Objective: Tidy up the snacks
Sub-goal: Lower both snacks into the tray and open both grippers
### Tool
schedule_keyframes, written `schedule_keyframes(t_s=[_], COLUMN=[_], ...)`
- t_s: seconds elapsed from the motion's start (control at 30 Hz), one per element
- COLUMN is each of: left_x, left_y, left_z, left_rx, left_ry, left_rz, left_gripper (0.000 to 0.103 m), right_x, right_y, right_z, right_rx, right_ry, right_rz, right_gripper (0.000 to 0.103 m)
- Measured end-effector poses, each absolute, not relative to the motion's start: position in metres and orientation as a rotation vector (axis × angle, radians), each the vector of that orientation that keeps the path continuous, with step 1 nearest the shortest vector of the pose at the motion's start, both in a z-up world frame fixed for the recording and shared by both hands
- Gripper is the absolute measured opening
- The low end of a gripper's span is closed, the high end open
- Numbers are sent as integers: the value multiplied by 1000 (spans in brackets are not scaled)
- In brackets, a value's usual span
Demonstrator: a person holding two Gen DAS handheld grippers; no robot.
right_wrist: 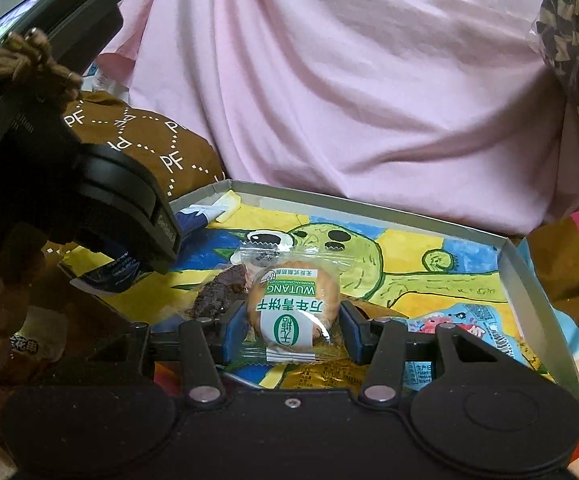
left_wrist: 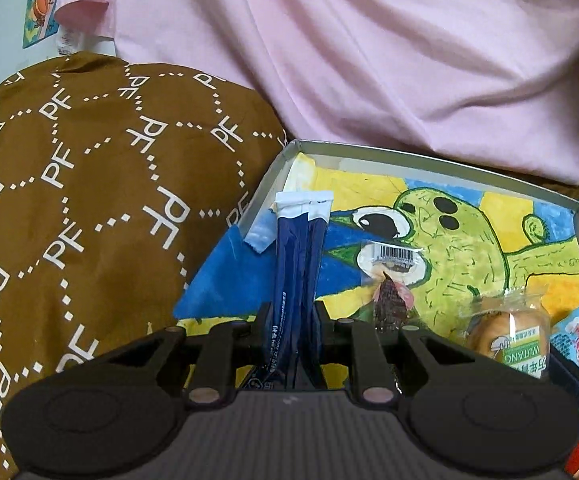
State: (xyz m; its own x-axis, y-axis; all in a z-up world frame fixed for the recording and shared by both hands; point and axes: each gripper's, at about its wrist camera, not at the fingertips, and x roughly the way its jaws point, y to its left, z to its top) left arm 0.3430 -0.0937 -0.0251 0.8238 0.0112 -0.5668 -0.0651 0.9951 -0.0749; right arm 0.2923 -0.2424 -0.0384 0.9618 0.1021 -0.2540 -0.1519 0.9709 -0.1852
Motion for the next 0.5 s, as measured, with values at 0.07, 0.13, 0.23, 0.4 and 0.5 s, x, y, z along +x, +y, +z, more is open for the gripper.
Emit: schedule_keyframes(t_s=[0.07,0.13,0.23,0.4,0.5], left_x=[343,344,345,343,340], left_y=[-94,-94,-93,-93,-91], left_z=[-26,-27,-30,-30,-28], left_rx=[-87,-90,-102,-121,-147], left_ry=[604,611,620,610,610], left_rz=[40,38,34,27,27], left_gripper=[22,23,26,33,43], right_x=[293,294,294,294,292], right_y=[-242,-242,-242,-241,-240], right_z=[-39,-39,-40,-40,-38], right_rx=[-203,-202,-207,-212,-221], right_ry=[248,251,249,246,247], right_rz=[128,125,123,124,121], right_gripper=[52,53,56,66,76])
